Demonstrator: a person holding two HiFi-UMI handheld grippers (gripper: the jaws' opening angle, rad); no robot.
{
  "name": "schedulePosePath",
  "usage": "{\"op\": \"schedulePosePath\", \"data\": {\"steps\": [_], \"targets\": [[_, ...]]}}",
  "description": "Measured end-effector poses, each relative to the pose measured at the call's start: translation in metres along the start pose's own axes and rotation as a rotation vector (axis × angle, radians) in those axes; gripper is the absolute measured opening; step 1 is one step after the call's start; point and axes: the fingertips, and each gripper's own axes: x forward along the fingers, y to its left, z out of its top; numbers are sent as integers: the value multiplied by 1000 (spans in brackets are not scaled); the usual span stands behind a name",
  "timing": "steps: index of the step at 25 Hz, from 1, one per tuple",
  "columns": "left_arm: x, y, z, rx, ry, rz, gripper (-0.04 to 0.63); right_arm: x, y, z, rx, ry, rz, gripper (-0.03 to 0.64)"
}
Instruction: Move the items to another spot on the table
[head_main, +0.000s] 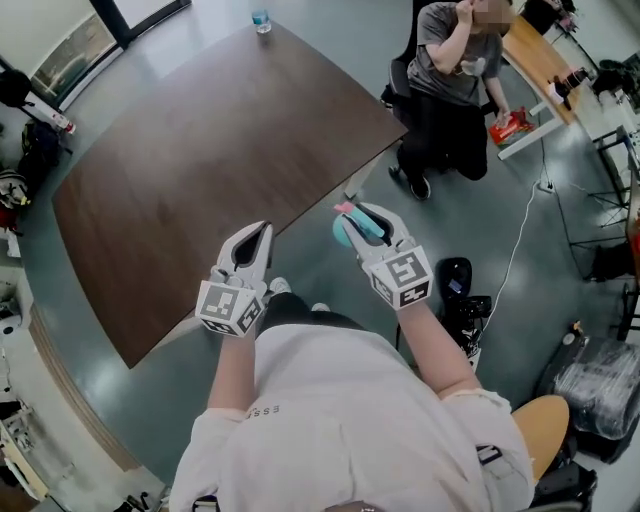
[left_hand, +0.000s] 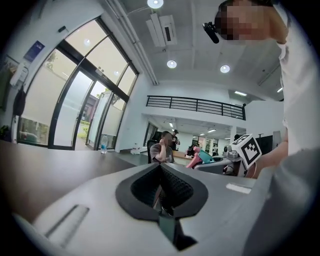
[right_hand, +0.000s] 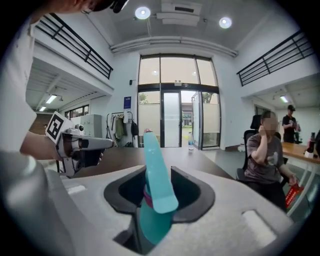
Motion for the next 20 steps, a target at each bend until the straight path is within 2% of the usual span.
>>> {"op": "schedulePosePath", "data": {"steps": [5, 10, 20], "targets": [[56, -9, -5, -8, 34, -66, 17, -13, -63, -13, 70, 4, -111, 121], [119, 3, -10, -30, 47, -107, 17, 2, -115, -18, 91, 17, -159, 121], [227, 58, 22, -29, 25, -102, 17, 82, -208, 18, 91, 31, -140, 121]]}}
